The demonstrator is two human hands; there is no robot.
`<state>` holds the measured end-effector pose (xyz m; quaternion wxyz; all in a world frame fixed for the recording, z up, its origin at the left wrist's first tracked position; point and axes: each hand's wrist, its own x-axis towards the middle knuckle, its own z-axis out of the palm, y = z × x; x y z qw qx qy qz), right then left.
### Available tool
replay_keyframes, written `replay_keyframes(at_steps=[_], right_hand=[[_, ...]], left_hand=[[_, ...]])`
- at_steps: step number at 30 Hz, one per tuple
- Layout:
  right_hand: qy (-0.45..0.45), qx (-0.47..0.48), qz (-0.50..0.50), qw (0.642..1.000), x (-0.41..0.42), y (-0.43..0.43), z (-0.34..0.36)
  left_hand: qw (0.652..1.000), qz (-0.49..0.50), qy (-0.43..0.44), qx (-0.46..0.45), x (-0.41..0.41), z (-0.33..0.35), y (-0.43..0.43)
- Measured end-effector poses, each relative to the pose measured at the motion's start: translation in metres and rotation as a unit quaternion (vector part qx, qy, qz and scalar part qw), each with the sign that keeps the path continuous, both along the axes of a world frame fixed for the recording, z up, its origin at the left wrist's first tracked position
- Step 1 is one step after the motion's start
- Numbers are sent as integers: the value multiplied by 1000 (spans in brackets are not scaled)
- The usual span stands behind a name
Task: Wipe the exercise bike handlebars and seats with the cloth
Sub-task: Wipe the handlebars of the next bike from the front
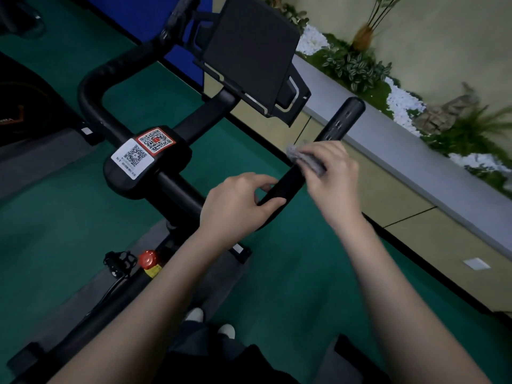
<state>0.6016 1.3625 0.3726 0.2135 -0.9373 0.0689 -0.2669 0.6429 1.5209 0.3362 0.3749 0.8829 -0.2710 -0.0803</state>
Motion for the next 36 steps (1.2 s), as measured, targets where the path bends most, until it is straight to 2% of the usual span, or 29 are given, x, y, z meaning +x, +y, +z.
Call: replay_keyframes(at_steps=[4,8,10,14,17,21,29,32,36], right_hand=[[200,-86,127,968,20,-6,30],[358,-132,181,907,47,-1,48],[403,-165,187,881,59,0,52],[394,-247,130,876,71,-8,55],[407,-240,126,872,71,-1,53],[476,-212,134,843,80,4,61],[512,-333,116,783,89,17,50],[503,-343,102,786,90,14,52],[453,-323,99,825,76,6,46]], left_hand=[[1000,-5,-2,-6,0,-2,0],[1000,4,-7,-12,1,-4,0],[1000,2,-8,-16,1,-4,1],[1000,-7,-11,-25,1,-4,1],[999,-10,-12,-30,1,-5,1],[1000,-13,-10,-26,1,-5,0],[1000,-19,-11,-22,1,-6,1],[999,-24,-8,-24,1,-6,2],[999,-30,4,-25,3,-4,2]])
